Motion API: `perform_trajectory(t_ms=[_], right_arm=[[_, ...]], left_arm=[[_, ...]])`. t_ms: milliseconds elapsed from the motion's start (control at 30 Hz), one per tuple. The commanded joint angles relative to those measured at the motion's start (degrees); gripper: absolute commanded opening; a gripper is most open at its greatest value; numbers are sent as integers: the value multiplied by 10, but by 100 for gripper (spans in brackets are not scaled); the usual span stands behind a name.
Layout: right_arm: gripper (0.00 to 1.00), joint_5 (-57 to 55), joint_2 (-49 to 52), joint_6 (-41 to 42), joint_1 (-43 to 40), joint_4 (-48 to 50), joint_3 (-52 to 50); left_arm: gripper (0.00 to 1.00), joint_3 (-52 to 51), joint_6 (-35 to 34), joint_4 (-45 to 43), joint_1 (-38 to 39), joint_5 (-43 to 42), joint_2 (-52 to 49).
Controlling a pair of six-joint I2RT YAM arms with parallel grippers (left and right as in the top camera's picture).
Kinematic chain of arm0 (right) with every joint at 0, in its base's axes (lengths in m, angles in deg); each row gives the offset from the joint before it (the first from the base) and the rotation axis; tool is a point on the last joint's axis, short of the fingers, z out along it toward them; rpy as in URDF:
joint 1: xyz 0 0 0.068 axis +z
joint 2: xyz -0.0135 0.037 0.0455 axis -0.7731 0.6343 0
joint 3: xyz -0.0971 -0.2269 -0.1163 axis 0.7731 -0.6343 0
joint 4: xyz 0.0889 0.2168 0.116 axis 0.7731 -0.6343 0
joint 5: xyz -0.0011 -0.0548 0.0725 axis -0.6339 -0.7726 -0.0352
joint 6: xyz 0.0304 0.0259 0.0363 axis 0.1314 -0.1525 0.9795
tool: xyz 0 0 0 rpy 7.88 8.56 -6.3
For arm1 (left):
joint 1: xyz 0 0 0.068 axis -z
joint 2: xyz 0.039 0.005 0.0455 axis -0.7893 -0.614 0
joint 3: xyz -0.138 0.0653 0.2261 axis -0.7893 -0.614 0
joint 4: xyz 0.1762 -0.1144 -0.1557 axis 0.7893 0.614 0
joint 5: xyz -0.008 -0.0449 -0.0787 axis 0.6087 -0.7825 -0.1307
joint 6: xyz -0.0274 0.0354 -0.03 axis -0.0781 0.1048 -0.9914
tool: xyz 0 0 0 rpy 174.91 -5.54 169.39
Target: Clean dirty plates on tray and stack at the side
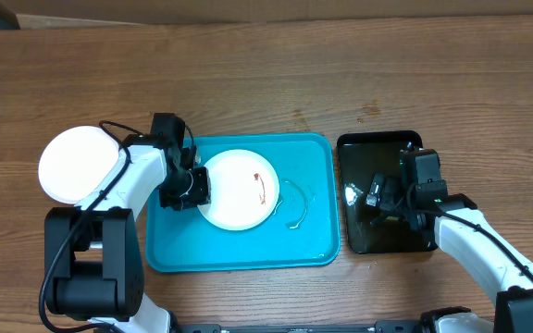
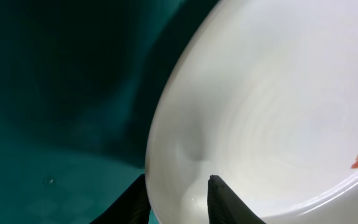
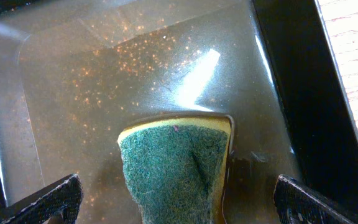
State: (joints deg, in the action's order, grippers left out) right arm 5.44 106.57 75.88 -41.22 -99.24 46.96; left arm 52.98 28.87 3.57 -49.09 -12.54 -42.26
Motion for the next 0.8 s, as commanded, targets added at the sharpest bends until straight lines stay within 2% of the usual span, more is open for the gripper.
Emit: perform_trajectory(t_ms=[0, 167, 467, 533, 567, 600, 767], right_arm=[[100, -4, 1, -2, -2, 2, -2], [100, -4, 1, -2, -2, 2, -2], [100, -4, 1, -2, -2, 2, -2], [100, -4, 1, -2, -2, 2, -2], [100, -4, 1, -2, -2, 2, -2], [100, -4, 1, -2, -2, 2, -2], [100, -3, 1, -2, -2, 27, -2]], left_arm=[[27, -3, 8, -19, 3, 15, -8], [20, -5, 8, -27, 4, 19, -8], [17, -64, 7, -100, 4, 40, -8], [15, -74, 6, -109, 4, 38, -8], [7, -76, 6, -109, 4, 38, -8], [4, -77, 7, -108, 4, 38, -8], [4, -78, 6, -110, 4, 25, -8]])
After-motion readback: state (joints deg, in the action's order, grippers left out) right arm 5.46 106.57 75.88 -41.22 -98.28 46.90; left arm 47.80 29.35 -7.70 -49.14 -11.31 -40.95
